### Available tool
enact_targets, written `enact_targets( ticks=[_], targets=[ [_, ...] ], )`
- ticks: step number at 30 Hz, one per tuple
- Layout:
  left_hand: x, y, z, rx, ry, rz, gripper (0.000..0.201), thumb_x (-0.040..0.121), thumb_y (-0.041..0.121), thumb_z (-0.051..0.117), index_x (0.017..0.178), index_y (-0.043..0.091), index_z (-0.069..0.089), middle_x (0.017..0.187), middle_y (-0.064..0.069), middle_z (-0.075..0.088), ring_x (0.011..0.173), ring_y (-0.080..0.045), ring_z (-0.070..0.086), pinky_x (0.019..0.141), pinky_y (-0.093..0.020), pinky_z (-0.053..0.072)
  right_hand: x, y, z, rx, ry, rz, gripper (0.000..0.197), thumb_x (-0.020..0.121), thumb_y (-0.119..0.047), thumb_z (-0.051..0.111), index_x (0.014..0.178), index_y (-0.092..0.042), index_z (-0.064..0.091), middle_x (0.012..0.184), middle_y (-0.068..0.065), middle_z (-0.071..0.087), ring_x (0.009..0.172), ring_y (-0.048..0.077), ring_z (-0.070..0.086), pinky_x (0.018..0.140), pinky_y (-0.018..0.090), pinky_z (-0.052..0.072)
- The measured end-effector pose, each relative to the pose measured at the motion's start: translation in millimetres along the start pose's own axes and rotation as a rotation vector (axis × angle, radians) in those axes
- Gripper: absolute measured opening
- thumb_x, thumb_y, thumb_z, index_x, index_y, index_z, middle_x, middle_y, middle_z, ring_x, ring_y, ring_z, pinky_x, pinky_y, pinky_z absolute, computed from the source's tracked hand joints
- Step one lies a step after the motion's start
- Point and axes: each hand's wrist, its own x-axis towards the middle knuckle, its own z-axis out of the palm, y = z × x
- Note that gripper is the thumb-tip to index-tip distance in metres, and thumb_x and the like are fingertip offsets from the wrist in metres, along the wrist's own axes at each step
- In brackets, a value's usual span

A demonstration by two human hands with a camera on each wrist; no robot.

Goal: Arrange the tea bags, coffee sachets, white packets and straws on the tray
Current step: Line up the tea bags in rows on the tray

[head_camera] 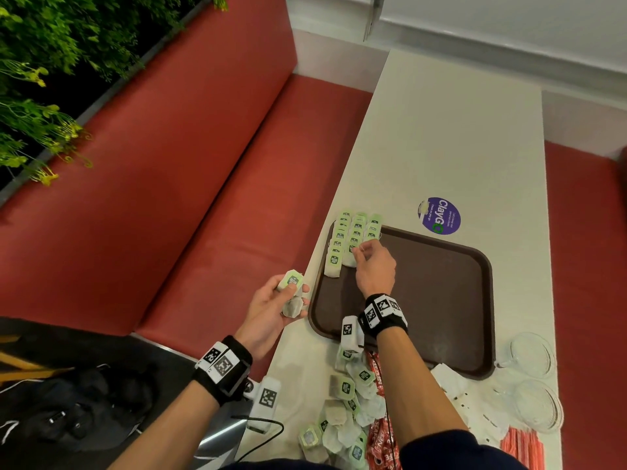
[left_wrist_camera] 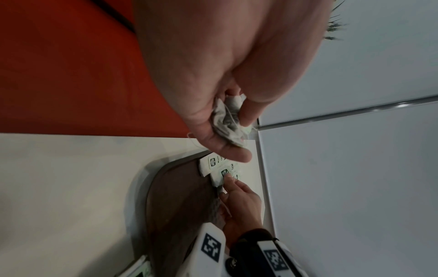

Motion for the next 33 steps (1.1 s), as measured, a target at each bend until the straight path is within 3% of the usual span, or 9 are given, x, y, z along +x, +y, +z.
enact_targets(
  ticks=[6, 10, 15, 17, 19, 21, 23, 27, 33],
  targets=[
    [-1.2, 3.0, -1.9, 0.002, 0.003, 0.011, 0.024, 0.11, 0.012, 0.058, 0.133, 0.004, 0.06, 0.116, -0.014, 0.075, 0.093, -0.024, 0.07, 0.075, -0.033, 0.061, 5.8, 5.5, 9.2, -0.079, 0.053, -0.019, 0.014, 0.102, -0.038, 0.074, 0.102, -0.027, 0.066, 0.108, 0.001, 0.061, 0.097, 0.028, 0.067, 0.082, 0.045, 0.06],
    [-2.8, 4.5, 0.0, 0.022, 0.007, 0.025, 0.026, 0.108, 0.012, 0.063, 0.131, 0.003, 0.06, 0.113, -0.015, 0.076, 0.091, -0.025, 0.07, 0.071, -0.031, 0.061, 5.3, 9.4, 12.1, -0.103, 0.085, -0.012, 0.023, 0.099, -0.042, 0.075, 0.109, -0.026, 0.061, 0.111, 0.002, 0.059, 0.099, 0.03, 0.065, 0.086, 0.05, 0.059],
    [-5.3, 6.2, 6.6, 0.044, -0.014, 0.04, 0.029, 0.105, 0.014, 0.066, 0.13, 0.002, 0.059, 0.109, -0.017, 0.074, 0.084, -0.023, 0.07, 0.065, -0.028, 0.058, -12.8, -7.8, -6.7, 0.029, 0.176, -0.057, 0.03, 0.103, -0.052, 0.066, 0.115, -0.025, 0.061, 0.11, -0.001, 0.06, 0.099, 0.024, 0.063, 0.085, 0.041, 0.052],
    [-5.3, 5.2, 10.2, 0.048, -0.019, 0.044, 0.026, 0.105, 0.013, 0.066, 0.128, 0.002, 0.06, 0.107, -0.018, 0.074, 0.081, -0.022, 0.07, 0.062, -0.027, 0.057, -32.6, -25.7, -20.7, 0.186, 0.095, -0.059, 0.026, 0.106, -0.052, 0.062, 0.108, -0.027, 0.065, 0.105, -0.007, 0.065, 0.096, 0.014, 0.065, 0.084, 0.036, 0.052],
    [-4.5, 3.3, 14.0, 0.056, -0.027, 0.05, 0.024, 0.104, 0.014, 0.067, 0.125, 0.004, 0.061, 0.106, -0.019, 0.075, 0.079, -0.023, 0.07, 0.06, -0.026, 0.055, -59.0, -40.1, -32.3, 0.369, -0.105, -0.024, 0.03, 0.105, -0.057, 0.062, 0.104, -0.029, 0.07, 0.101, -0.01, 0.073, 0.093, 0.007, 0.068, 0.084, 0.03, 0.053],
    [-3.8, 1.9, 18.9, 0.066, -0.04, 0.054, 0.025, 0.104, 0.016, 0.069, 0.125, 0.006, 0.061, 0.104, -0.019, 0.075, 0.079, -0.025, 0.07, 0.058, -0.026, 0.053, -86.8, -47.4, -39.5, 0.509, -0.354, 0.007, 0.036, 0.102, -0.063, 0.064, 0.104, -0.029, 0.074, 0.098, -0.007, 0.077, 0.087, 0.008, 0.069, 0.083, 0.03, 0.053],
    [-3.7, 1.2, 24.2, 0.079, -0.047, 0.065, 0.026, 0.103, 0.017, 0.07, 0.126, 0.008, 0.061, 0.1, -0.018, 0.075, 0.077, -0.025, 0.07, 0.058, -0.026, 0.053, -106.7, -47.5, -40.0, 0.549, -0.479, -0.035, 0.03, 0.099, -0.056, 0.073, 0.105, -0.027, 0.076, 0.096, -0.001, 0.078, 0.085, 0.013, 0.071, 0.083, 0.036, 0.056],
    [-5.9, 1.5, 29.7, 0.128, -0.079, 0.081, 0.027, 0.102, 0.015, 0.071, 0.126, 0.007, 0.061, 0.093, -0.017, 0.074, 0.078, -0.027, 0.072, 0.058, -0.029, 0.056, -122.0, -43.7, -43.0, 0.599, -0.371, -0.093, 0.007, 0.101, -0.029, 0.078, 0.1, -0.023, 0.077, 0.092, 0.002, 0.078, 0.086, 0.016, 0.074, 0.084, 0.042, 0.059],
    [-9.5, 2.5, 30.9, 0.206, -0.155, 0.056, 0.029, 0.102, 0.018, 0.073, 0.127, 0.007, 0.063, 0.111, -0.022, 0.077, 0.086, -0.032, 0.073, 0.063, -0.033, 0.057, -120.4, -40.6, -52.9, 0.741, -0.3, -0.037, 0.011, 0.106, -0.024, 0.072, 0.107, -0.014, 0.069, 0.092, 0.012, 0.078, 0.076, 0.024, 0.071, 0.075, 0.038, 0.061]
  ],
)
